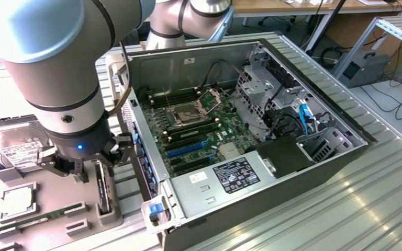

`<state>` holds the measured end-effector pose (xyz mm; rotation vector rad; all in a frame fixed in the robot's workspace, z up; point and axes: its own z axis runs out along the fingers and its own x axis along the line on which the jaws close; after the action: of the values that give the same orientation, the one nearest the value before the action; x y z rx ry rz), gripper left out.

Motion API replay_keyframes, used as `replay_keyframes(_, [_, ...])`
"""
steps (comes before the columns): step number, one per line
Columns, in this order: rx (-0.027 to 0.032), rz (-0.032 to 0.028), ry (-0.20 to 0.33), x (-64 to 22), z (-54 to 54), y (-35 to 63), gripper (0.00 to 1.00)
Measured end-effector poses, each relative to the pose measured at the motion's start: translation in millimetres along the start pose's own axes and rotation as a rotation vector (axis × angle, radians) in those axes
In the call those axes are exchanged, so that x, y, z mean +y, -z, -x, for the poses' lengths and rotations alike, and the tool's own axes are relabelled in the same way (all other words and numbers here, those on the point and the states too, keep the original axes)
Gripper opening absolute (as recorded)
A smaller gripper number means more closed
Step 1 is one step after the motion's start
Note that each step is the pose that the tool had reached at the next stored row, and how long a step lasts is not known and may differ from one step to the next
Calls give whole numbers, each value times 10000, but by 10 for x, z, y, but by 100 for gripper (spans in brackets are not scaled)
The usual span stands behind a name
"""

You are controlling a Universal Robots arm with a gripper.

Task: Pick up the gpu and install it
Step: 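Pick up the gpu and move the gpu toward the slot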

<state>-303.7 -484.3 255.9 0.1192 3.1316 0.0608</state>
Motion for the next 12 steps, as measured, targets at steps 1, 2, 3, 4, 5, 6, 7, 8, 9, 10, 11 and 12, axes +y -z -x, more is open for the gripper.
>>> replay_keyframes(1, [2, 0, 0, -1, 0, -15, 50])
replay_keyframes(2, [6, 0, -1, -1, 0, -30, 50])
replay_keyframes(3, [7, -1, -1, -1, 0, -37, 50])
replay_keyframes(4, [9, -3, 0, -2, 0, -42, 50])
replay_keyframes(5, [11, -5, -1, -2, 0, -42, 50])
replay_keyframes(6, [7, -2, 0, -2, 0, -61, 50])
replay_keyframes(7, [11, -4, 0, -3, 0, -76, 50])
replay_keyframes(8, [16, -3, -1, -4, 0, -102, 50])
replay_keyframes(9, [20, -6, -1, -5, 0, -117, 50])
replay_keyframes(10, [21, -7, -1, -5, -1, -117, 50])
replay_keyframes(11, [22, -8, -1, -5, -1, -117, 50])
replay_keyframes(12, [22, -7, -1, -5, -1, -117, 50])
